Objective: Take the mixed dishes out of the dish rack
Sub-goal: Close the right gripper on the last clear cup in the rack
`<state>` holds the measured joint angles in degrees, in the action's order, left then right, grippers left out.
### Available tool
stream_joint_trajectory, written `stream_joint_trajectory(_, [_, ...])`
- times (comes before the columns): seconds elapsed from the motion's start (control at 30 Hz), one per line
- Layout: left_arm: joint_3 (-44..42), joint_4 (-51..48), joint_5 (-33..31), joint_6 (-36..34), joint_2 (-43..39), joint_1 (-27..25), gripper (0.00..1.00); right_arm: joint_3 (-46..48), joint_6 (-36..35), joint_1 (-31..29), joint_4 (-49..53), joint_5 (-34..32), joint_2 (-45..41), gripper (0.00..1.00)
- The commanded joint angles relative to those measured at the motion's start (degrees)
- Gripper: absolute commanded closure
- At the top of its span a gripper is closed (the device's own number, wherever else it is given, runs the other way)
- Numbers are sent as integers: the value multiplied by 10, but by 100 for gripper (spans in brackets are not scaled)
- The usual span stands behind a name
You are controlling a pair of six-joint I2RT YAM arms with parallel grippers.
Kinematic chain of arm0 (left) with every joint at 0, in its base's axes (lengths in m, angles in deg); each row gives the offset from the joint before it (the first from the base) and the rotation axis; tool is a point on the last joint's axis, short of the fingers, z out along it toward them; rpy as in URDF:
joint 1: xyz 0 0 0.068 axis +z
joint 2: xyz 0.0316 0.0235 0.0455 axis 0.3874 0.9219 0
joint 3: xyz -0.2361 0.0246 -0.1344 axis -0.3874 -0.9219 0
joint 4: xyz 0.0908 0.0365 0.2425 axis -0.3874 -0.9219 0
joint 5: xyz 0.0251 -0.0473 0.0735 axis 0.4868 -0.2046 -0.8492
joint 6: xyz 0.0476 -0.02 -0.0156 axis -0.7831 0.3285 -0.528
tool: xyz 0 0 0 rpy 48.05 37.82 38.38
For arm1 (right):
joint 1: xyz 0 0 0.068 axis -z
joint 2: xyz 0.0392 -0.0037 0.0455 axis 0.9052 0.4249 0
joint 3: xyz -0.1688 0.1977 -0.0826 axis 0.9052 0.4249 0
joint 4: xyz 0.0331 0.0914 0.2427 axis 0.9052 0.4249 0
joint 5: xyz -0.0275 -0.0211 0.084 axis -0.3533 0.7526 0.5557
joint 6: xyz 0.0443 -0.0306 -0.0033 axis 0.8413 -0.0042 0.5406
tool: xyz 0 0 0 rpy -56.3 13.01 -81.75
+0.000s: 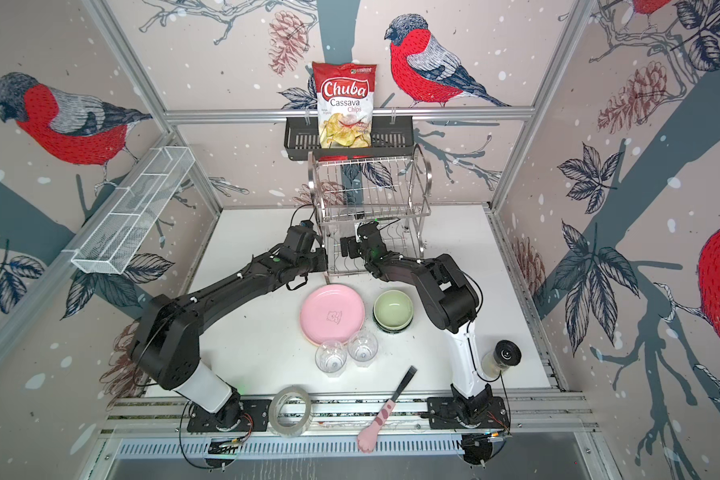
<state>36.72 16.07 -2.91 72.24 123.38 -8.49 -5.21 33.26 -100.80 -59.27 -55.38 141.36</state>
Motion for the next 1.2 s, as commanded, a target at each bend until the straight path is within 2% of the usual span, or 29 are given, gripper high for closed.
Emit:
stream_joint_trajectory(0.0, [1,-4,53,-33,-3,-1,86,-26,-24,0,9,-25,20,1])
stream_joint_trajectory(0.23, [4,-7,66,-38,-6,0,87,-81,-41,1,19,-47,54,1])
stream_joint_trajectory(0.37, [5,-7,74,-40,-2,-1,87,-123,-31,8,47,-39,72,1])
stream_joint_trajectory(0.6, [4,-6,84,-42,6,-1,87,-154,-44,12,40,-42,94,1])
stream_joint_trajectory(1.03, [4,-6,90,-44,6,-1,87,-274,-38,30,110,-50,160,0])
stream_joint_trajectory(1.17, [3,-6,91,-45,6,-1,87,-286,-36,35,118,-43,169,5])
